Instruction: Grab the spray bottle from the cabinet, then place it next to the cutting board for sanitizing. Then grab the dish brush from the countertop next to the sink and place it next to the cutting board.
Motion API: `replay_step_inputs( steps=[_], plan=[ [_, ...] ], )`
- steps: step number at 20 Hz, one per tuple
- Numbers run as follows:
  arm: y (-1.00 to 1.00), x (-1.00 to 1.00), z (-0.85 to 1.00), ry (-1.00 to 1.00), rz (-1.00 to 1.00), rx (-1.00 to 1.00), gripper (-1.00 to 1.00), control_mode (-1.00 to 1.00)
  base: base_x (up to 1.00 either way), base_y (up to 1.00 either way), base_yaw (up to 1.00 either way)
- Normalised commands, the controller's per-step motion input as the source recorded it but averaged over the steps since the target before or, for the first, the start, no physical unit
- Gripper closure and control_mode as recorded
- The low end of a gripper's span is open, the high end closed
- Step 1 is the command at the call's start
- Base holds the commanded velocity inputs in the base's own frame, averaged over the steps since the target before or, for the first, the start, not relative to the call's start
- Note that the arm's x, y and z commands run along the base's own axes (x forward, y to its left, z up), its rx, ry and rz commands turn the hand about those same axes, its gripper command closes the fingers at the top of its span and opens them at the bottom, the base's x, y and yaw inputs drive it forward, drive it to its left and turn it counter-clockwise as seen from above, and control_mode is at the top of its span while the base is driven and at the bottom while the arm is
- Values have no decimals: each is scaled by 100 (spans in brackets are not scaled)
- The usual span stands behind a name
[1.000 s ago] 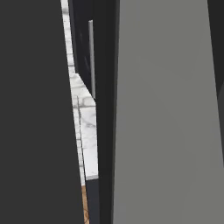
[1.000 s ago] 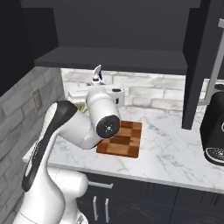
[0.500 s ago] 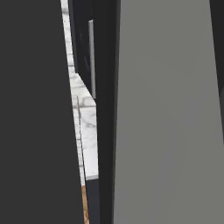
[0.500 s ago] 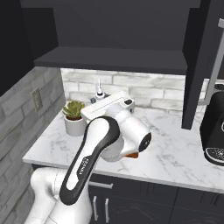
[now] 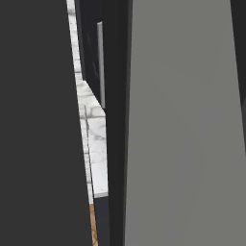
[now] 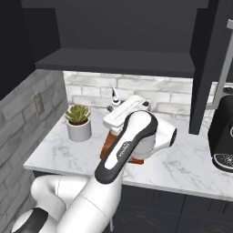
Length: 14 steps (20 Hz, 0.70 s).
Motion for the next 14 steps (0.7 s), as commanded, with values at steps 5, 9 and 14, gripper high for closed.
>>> replay_step_inputs(
  steps=[5, 9, 14],
  plan=[
    [-1, 38, -29, 0, 0, -19, 100, -100, 0, 0, 0],
    [0, 11, -44, 0, 0, -18, 100, -100, 0, 0, 0],
    [-18, 4, -36, 0, 0, -5, 100, -100, 0, 0, 0]
  ],
)
